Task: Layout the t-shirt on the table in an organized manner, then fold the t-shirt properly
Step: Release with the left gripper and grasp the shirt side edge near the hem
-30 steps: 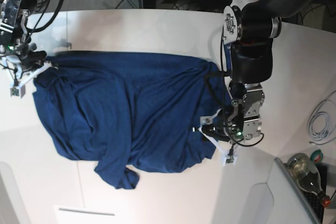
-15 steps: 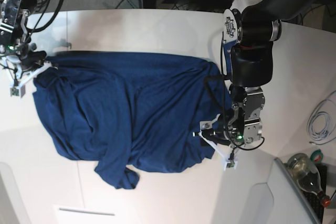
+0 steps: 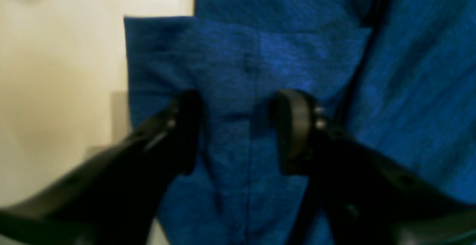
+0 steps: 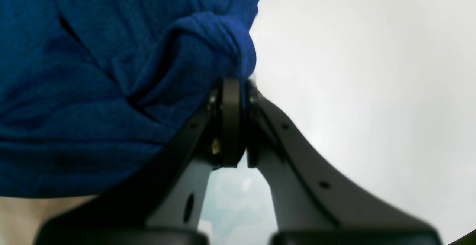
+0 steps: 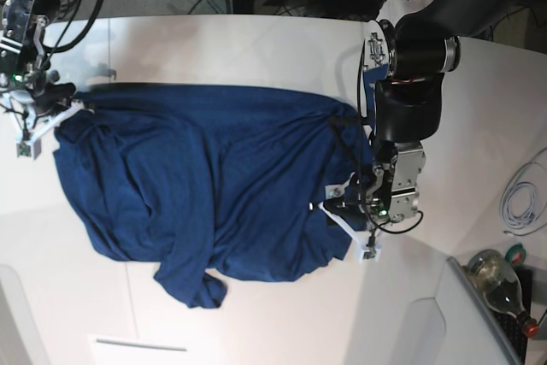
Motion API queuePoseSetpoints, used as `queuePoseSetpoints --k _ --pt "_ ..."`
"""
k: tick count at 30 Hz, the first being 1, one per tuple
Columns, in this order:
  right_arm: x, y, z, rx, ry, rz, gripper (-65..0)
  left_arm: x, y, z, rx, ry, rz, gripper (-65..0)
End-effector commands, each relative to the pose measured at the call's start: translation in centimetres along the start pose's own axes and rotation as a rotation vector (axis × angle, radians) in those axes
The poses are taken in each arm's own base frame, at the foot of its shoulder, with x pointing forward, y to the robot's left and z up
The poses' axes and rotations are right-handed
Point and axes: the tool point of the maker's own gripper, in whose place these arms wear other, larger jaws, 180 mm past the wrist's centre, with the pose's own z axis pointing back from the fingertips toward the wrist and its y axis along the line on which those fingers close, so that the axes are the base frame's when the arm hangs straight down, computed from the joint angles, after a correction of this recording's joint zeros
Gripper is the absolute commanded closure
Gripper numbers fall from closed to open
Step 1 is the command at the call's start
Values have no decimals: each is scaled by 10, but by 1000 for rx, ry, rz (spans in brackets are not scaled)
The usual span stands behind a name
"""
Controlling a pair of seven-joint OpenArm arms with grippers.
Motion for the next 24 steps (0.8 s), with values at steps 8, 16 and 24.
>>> queuePoseSetpoints --k 8,16,24 --pt "16 -5 2 -11 -47 2 0 48 1 16 6 -127 -5 -77" --pt "16 -5 2 -11 -47 2 0 53 1 18 6 -140 -6 -44" --pt "16 -5 2 -11 -47 2 0 53 1 17 9 -137 -2 -298"
